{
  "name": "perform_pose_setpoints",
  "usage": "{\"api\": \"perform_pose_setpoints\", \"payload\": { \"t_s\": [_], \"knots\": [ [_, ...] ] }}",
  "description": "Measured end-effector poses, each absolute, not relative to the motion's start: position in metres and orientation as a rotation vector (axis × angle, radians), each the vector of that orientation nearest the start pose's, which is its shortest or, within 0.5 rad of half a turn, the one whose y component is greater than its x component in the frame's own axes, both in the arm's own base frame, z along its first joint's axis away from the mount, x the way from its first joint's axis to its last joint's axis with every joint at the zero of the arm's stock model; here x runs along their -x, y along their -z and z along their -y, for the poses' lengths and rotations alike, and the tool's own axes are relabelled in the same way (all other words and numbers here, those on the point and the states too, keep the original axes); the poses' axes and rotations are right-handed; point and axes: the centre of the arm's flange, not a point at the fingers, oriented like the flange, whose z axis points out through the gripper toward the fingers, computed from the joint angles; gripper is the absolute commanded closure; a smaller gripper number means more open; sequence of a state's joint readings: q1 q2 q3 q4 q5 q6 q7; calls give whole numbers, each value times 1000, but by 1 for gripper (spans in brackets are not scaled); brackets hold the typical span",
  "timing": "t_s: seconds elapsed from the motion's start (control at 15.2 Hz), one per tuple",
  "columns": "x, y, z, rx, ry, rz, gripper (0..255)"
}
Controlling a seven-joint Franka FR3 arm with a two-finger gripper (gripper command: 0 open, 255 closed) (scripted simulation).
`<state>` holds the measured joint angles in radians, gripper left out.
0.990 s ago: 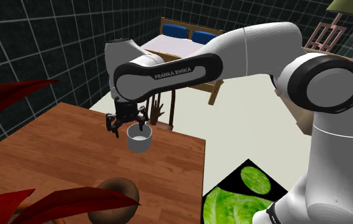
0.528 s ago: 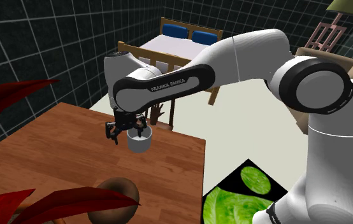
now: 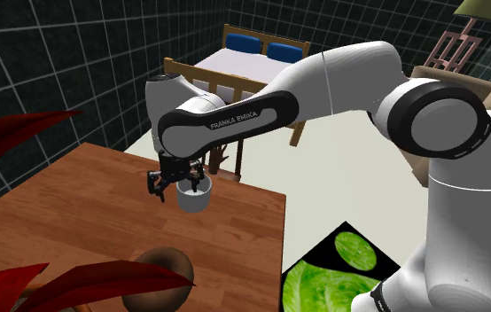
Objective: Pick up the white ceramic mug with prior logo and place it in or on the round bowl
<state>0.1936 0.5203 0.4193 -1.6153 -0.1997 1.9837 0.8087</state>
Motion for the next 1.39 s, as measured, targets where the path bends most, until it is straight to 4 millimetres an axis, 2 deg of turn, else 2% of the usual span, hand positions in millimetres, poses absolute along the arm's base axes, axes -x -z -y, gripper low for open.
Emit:
{"api": "perform_pose_setpoints", "payload": {
  "t_s": [0.66, 1.39],
  "knots": [
    [-573, -335, -346, 3175, -153, -230, 255],
    [-572, -389, -347, 3175, -153, -230, 255]
  ]
}}
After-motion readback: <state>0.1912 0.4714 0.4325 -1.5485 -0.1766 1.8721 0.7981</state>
